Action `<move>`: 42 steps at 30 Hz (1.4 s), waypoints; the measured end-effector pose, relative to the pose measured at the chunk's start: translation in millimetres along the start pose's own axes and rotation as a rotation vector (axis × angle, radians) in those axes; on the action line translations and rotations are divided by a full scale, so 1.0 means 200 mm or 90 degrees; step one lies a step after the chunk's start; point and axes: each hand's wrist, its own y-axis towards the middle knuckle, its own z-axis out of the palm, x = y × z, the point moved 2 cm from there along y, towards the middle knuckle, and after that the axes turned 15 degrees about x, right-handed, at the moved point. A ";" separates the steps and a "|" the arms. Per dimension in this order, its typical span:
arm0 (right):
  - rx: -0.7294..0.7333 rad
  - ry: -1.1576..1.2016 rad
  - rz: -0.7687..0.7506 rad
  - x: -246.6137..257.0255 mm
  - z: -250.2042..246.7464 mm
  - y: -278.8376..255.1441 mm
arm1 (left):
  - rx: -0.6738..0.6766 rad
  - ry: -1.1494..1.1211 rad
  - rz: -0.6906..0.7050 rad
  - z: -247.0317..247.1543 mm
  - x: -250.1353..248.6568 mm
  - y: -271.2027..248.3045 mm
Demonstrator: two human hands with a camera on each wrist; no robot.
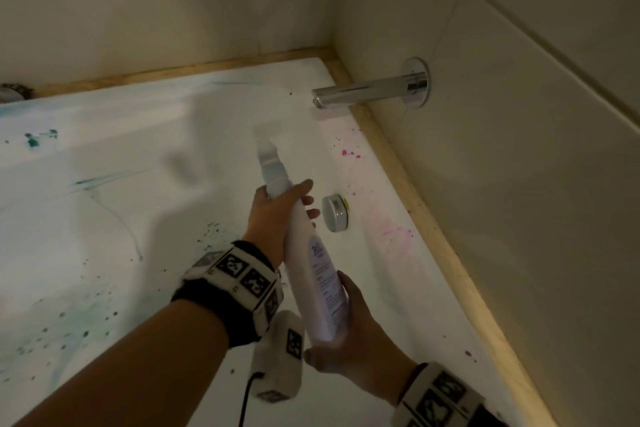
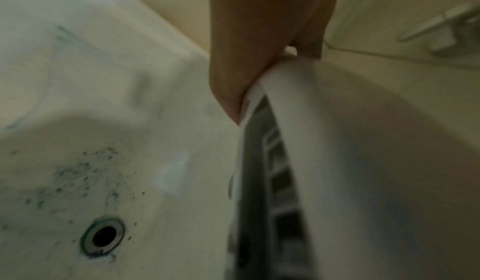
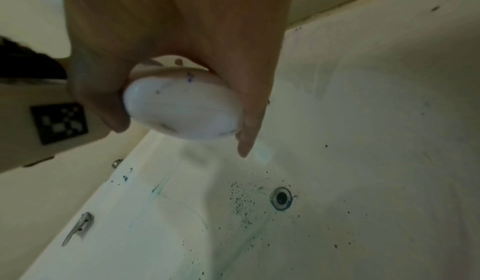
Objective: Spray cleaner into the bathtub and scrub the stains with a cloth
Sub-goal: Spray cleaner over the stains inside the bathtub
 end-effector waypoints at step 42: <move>-0.184 -0.382 0.215 0.05 -0.49 -0.09 | 0.356 0.403 -0.127 0.17 -0.01 -0.08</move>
